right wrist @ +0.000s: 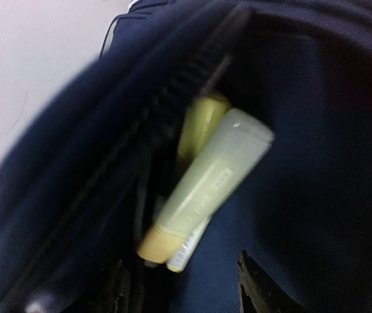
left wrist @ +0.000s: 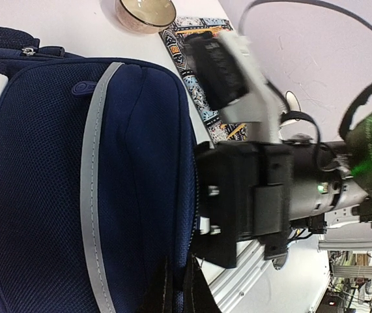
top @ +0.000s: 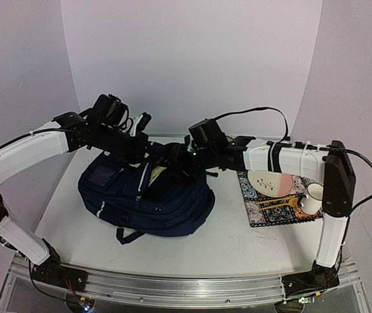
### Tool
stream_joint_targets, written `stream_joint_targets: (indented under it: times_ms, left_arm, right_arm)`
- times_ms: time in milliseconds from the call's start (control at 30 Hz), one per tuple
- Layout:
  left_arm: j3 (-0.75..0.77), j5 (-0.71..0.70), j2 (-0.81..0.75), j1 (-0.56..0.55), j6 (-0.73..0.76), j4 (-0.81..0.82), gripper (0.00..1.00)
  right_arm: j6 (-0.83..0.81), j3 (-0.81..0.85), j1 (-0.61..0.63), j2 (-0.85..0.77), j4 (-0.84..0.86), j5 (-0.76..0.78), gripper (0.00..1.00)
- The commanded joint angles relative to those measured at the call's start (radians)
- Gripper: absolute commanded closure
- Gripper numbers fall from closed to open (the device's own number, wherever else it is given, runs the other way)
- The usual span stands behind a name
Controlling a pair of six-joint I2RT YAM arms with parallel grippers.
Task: Pack the student bag
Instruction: Place the pen in the lower front pocket of the bag, then place the student bag in the lower front pocket.
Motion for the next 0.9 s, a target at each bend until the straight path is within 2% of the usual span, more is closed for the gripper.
stream_joint_targets:
  times_ms: [0, 67, 167, 233, 433, 633, 867]
  left_arm:
    - [0.072, 0.057, -0.019, -0.015, 0.0, 0.166, 1.0]
    - [0.072, 0.041, -0.012, -0.014, 0.003, 0.167, 0.96]
    - [0.074, 0.004, -0.006, -0.014, 0.007, 0.167, 0.83]
    - [0.08, 0.005, 0.0, -0.012, 0.013, 0.167, 0.78]
    - [0.017, -0.021, -0.033, 0.011, 0.015, 0.159, 0.61]
    - [-0.114, -0.103, -0.107, 0.021, 0.029, 0.059, 0.52]
    - [-0.36, -0.128, -0.271, 0.021, -0.042, 0.031, 0.47]
  right_arm:
    - [-0.173, -0.041, 0.004, -0.166, -0.108, 0.128, 0.41]
    - [-0.226, -0.068, 0.005, -0.208, -0.14, 0.174, 0.41]
    - [-0.302, -0.12, 0.008, -0.266, -0.145, 0.187, 0.39]
    - [-0.343, -0.143, 0.017, -0.289, -0.147, 0.199, 0.38]
    - [-0.393, -0.194, 0.072, -0.32, -0.148, 0.28, 0.36]
    - [-0.385, -0.238, 0.128, -0.314, -0.148, 0.353, 0.34]
    - [-0.325, -0.247, 0.199, -0.269, -0.147, 0.39, 0.34]
